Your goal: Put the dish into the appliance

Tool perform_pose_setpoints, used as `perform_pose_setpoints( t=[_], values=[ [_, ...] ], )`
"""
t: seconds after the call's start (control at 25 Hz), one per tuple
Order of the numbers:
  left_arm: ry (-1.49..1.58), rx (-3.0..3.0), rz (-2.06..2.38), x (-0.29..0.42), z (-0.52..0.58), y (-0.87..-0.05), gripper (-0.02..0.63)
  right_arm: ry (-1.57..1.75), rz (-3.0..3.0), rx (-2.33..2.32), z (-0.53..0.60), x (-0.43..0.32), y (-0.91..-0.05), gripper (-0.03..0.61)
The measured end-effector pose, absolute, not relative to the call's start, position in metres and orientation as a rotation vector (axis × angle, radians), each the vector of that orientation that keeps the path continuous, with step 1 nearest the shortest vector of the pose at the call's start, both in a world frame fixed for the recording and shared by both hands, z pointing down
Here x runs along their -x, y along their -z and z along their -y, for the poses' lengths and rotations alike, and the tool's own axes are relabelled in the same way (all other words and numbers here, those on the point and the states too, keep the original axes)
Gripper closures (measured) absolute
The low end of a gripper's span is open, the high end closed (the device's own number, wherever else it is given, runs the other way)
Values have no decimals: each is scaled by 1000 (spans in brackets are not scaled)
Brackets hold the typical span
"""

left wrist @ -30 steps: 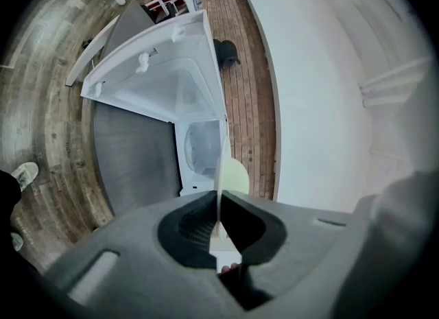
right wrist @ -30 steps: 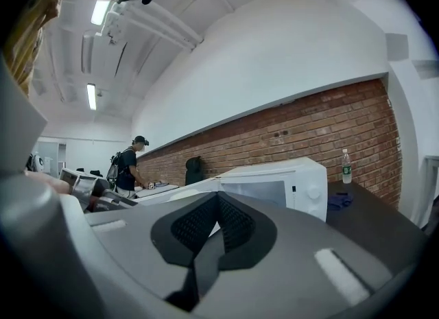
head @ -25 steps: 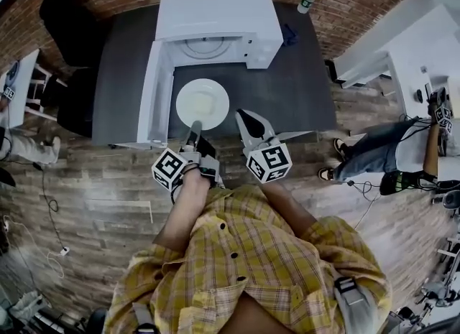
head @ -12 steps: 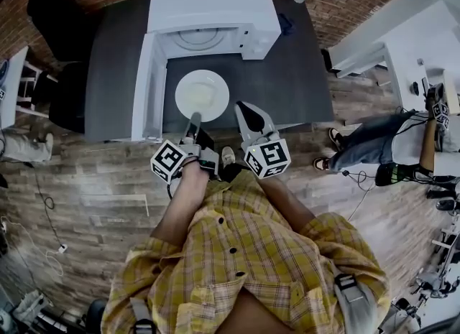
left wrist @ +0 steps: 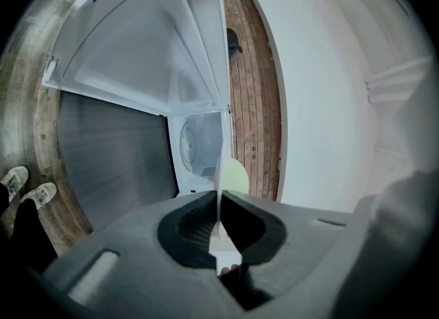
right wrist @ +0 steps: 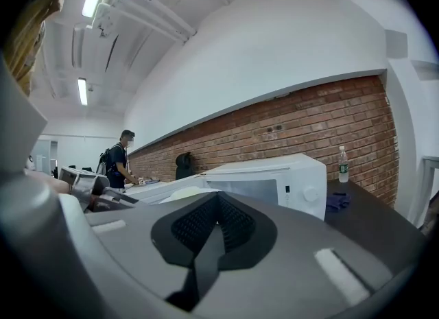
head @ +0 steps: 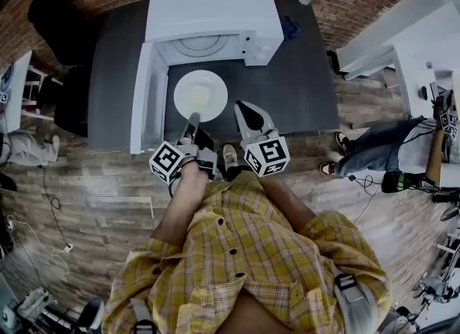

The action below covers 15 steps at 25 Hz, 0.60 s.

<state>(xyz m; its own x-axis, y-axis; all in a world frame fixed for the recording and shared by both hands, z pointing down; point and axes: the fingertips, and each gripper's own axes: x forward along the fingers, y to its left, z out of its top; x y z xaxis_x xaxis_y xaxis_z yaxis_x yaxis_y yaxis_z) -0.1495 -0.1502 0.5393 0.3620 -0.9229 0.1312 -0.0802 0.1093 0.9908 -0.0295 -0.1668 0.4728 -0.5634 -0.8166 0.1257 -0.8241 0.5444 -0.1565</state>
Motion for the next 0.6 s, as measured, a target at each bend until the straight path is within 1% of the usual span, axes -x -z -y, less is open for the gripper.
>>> perform_pose_setpoints(
  t=[0.6],
  values=[
    [807,-1286,1059,139,208,-561,604,-322,2730,-1423,210,14,-484,575]
  ],
)
